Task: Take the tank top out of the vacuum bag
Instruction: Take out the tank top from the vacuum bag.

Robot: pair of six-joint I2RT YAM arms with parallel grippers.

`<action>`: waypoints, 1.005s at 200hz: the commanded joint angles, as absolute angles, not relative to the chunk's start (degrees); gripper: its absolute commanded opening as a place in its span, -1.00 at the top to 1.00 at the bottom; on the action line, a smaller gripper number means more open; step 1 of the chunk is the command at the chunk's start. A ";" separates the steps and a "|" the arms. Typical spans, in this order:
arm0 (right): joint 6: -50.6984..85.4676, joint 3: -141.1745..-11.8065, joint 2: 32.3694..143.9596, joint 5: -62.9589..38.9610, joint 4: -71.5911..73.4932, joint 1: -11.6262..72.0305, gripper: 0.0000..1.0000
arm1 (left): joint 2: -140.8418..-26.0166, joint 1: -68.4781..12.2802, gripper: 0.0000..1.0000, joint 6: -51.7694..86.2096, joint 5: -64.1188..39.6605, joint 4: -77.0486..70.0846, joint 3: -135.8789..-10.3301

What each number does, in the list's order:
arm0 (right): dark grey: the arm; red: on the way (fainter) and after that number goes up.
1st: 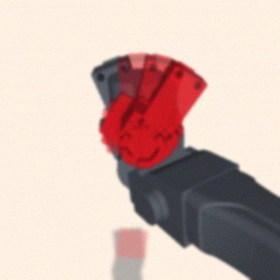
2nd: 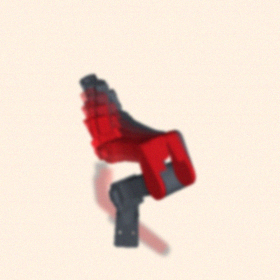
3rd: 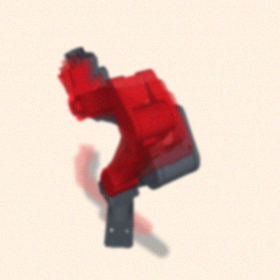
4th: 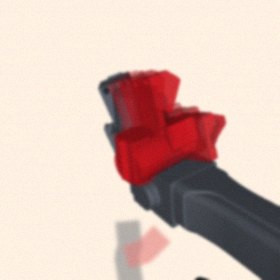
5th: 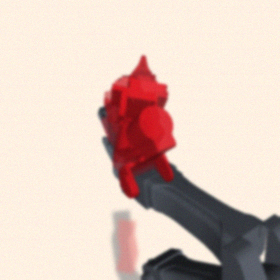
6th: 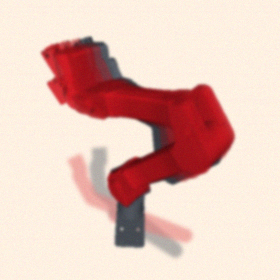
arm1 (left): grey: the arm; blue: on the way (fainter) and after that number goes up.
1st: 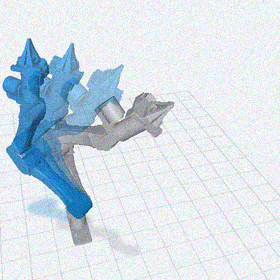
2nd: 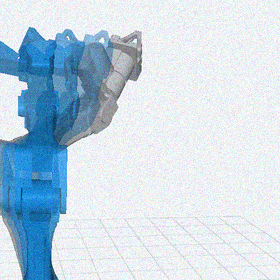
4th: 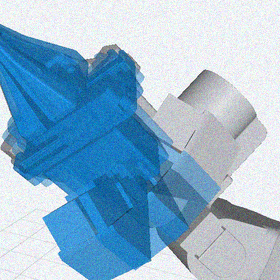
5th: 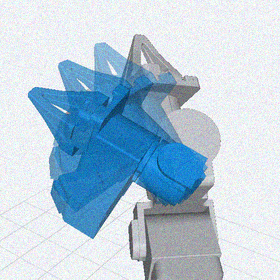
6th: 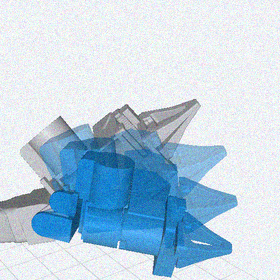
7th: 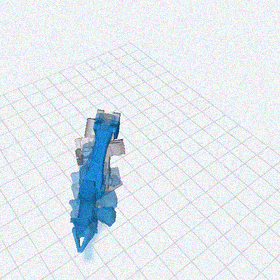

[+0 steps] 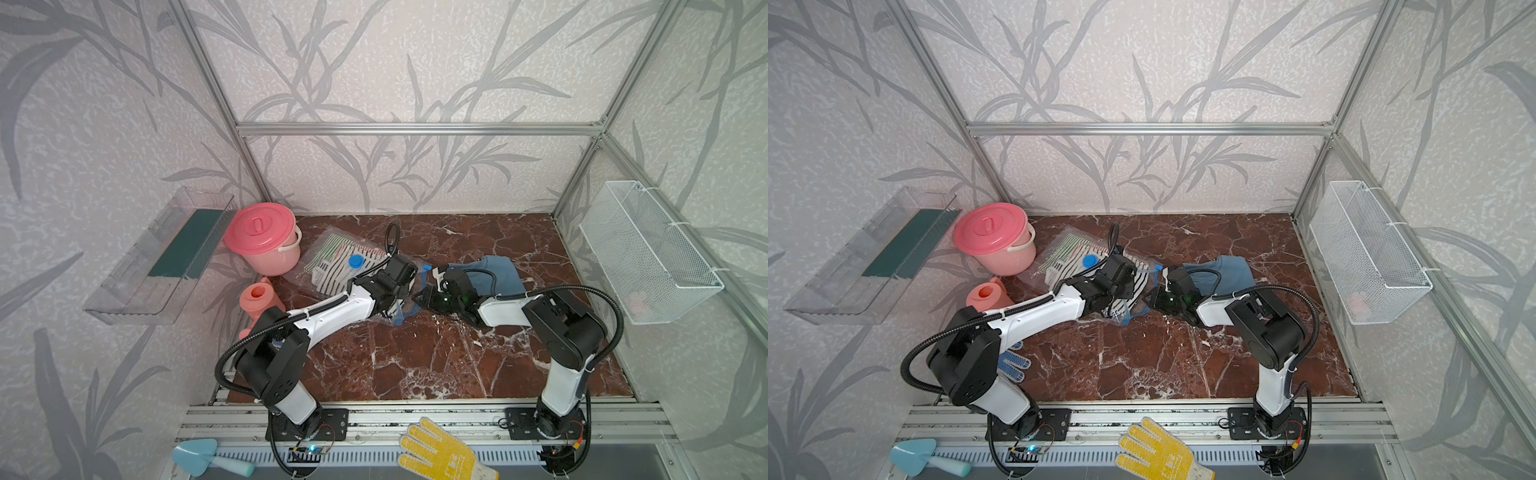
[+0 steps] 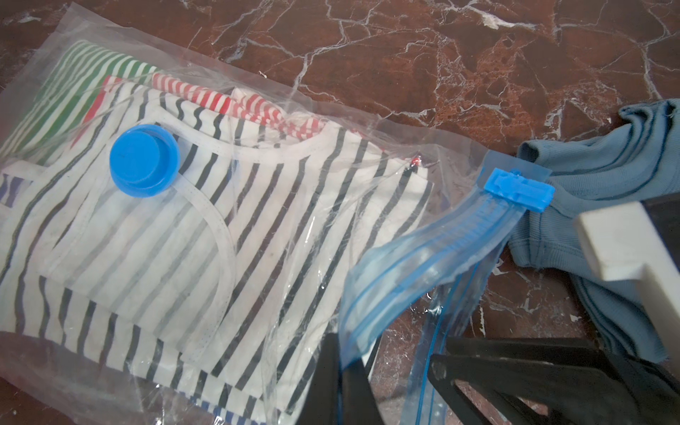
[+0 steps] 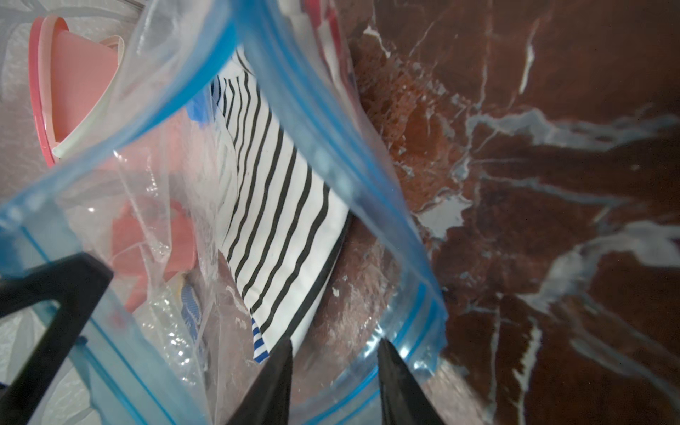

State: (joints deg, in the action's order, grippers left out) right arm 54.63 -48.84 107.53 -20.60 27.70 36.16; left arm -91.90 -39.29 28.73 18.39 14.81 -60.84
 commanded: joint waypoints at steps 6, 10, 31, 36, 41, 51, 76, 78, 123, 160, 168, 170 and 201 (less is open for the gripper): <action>55.15 -51.47 109.60 -20.56 31.42 36.47 0.22 | -90.44 -39.46 1.00 29.34 18.48 13.17 -59.70; 55.25 -51.67 109.96 -20.64 31.74 36.41 0.22 | -90.40 -39.47 1.00 29.35 18.23 12.96 -59.60; 55.46 -53.26 111.80 -20.65 31.90 36.42 0.22 | -90.69 -39.50 1.00 29.19 17.15 12.42 -59.50; 55.46 -53.57 112.17 -20.50 31.86 36.42 0.22 | -90.75 -39.47 1.00 29.16 17.15 12.43 -59.50; 55.58 -53.88 112.46 -20.25 31.64 36.40 0.23 | -90.77 -39.51 1.00 29.07 16.99 12.22 -59.42; 55.63 -54.43 112.99 -19.62 31.14 36.42 0.23 | -90.95 -39.46 1.00 29.25 16.88 11.75 -59.10; 55.20 -55.43 113.87 -18.88 30.00 36.42 0.23 | -91.43 -39.48 1.00 29.81 16.05 10.90 -58.36; 55.24 -55.45 113.88 -18.72 29.82 36.44 0.23 | -91.48 -39.53 1.00 29.80 16.01 10.83 -58.38; 54.78 -55.39 114.50 -17.13 29.51 36.43 0.23 | -91.01 -39.46 1.00 28.68 14.84 10.23 -57.72; 54.56 -55.89 115.04 -16.64 29.62 37.17 0.25 | -90.21 -39.42 1.00 28.56 15.05 9.56 -56.95; 54.66 -55.88 115.19 -16.56 29.71 37.26 0.25 | -90.39 -39.38 1.00 28.40 14.61 9.45 -56.95; 54.78 -55.87 115.22 -16.58 29.77 37.29 0.25 | -90.41 -39.38 1.00 28.46 14.48 9.37 -56.95; 55.92 -56.20 116.49 -16.74 31.81 37.37 0.26 | -90.87 -39.40 1.00 28.70 13.89 9.09 -56.87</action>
